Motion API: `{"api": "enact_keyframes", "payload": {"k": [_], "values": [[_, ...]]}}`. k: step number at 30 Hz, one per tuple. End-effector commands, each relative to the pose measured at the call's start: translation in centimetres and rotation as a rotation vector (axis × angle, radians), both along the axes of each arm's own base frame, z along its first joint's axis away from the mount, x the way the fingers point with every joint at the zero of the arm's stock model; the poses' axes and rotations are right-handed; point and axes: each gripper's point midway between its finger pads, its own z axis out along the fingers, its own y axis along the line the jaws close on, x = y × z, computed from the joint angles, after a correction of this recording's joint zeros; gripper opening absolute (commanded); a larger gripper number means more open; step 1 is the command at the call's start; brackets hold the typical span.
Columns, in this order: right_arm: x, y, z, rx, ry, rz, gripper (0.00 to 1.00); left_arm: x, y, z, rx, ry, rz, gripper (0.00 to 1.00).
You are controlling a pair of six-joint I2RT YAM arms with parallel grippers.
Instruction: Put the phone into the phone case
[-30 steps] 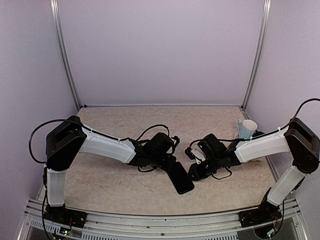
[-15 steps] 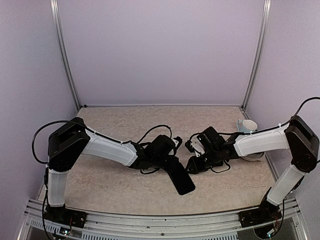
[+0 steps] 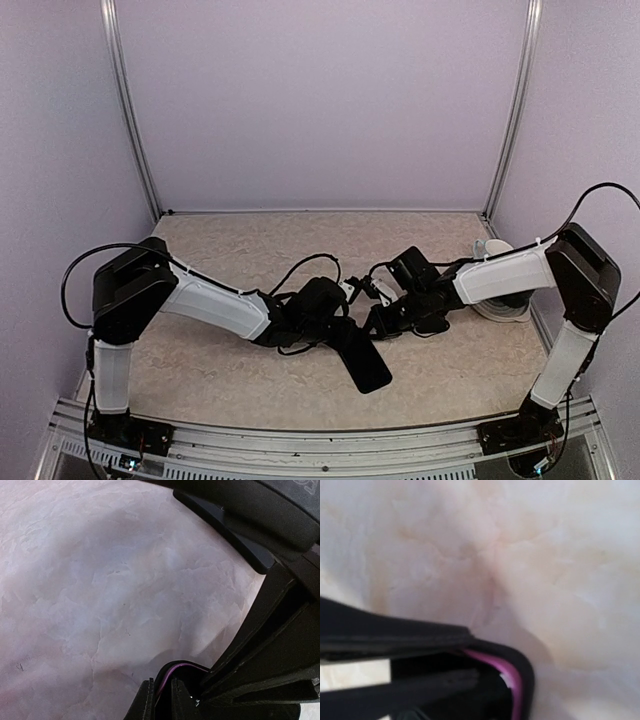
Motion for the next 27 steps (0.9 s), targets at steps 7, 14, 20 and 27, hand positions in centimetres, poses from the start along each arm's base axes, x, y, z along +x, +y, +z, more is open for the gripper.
{"api": "enact_keyframes", "payload": {"k": [7, 14, 20, 27], "values": [[-1.7, -1.2, -3.8, -0.035, 0.101, -0.007, 0.00, -12.4, 7.6, -11.2, 0.382, 0.385, -0.169, 0.14], [-2.8, -2.4, -5.8, -0.080, 0.146, -0.024, 0.00, -8.1, 6.9, -5.0, 0.137, 0.277, -0.021, 0.17], [-3.0, -2.7, -6.4, -0.094, 0.152, -0.024, 0.00, -5.7, 5.0, 2.6, 0.018, 0.107, -0.010, 0.19], [-3.0, -2.8, -6.3, -0.098, 0.147, -0.025, 0.00, -4.4, 3.9, 4.3, 0.043, 0.047, -0.011, 0.19]]}}
